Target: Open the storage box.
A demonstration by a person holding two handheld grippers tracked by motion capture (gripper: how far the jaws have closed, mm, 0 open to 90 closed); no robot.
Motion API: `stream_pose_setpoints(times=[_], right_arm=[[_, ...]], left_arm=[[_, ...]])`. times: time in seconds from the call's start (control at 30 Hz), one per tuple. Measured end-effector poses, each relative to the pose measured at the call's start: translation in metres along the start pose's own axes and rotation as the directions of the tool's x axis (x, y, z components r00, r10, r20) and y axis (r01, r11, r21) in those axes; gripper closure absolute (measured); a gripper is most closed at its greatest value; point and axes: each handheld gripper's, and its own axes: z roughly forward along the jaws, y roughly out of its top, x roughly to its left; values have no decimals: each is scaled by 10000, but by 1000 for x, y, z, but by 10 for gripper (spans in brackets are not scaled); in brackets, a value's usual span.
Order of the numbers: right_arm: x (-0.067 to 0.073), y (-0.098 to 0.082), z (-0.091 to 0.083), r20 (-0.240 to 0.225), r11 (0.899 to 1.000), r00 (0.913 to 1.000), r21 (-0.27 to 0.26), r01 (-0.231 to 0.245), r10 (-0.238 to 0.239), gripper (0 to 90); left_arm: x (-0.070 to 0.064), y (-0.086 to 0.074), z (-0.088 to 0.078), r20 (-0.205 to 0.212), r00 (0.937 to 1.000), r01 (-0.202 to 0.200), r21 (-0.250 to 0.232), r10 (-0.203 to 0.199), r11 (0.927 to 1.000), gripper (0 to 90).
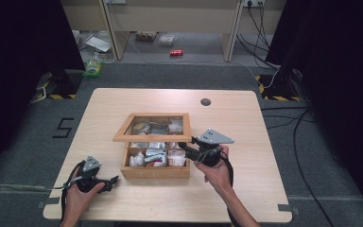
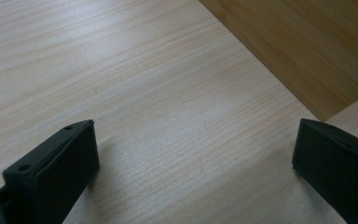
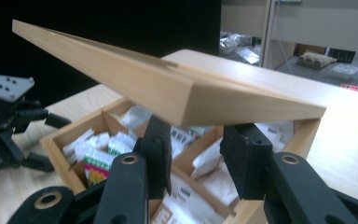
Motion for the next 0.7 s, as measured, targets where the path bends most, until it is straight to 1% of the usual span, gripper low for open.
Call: stream_pose_setpoints(times=[0.03, 0.3, 0.4, 0.47, 0.53, 0.63, 0.7], right_arm=[[-1, 2, 1, -17, 10000, 10000, -63, -49, 49, 631], [-6, 19, 4, 94, 9999, 9999, -159, 39, -37, 632], [-8, 24, 6, 59, 9997, 9998, -138, -190, 191, 632], [-8, 27, 7, 32, 9997, 9997, -70, -248, 249, 632], [-10, 31, 9, 112, 9999, 9998, -48, -133, 133, 630], [-11, 36, 11, 155, 9998, 9997, -49, -201, 202, 629], [-12, 40, 13, 187, 9999, 9998, -14, -105, 105, 629]], left_arm=[[0, 0, 0, 3, 10000, 8, -1, -8, 10000, 0], [0, 0, 0, -6, 10000, -13, 2, 13, 10000, 0], [0, 0, 0, -7, 10000, -14, 2, 14, 10000, 0], [0, 0, 0, -4, 10000, -10, 3, 10, 10000, 0], [0, 0, 0, -5, 10000, -10, 6, 10, 10000, 0], [0, 0, 0, -6, 10000, -12, 7, 12, 10000, 0], [0, 0, 0, -6, 10000, -10, 8, 10, 10000, 0]])
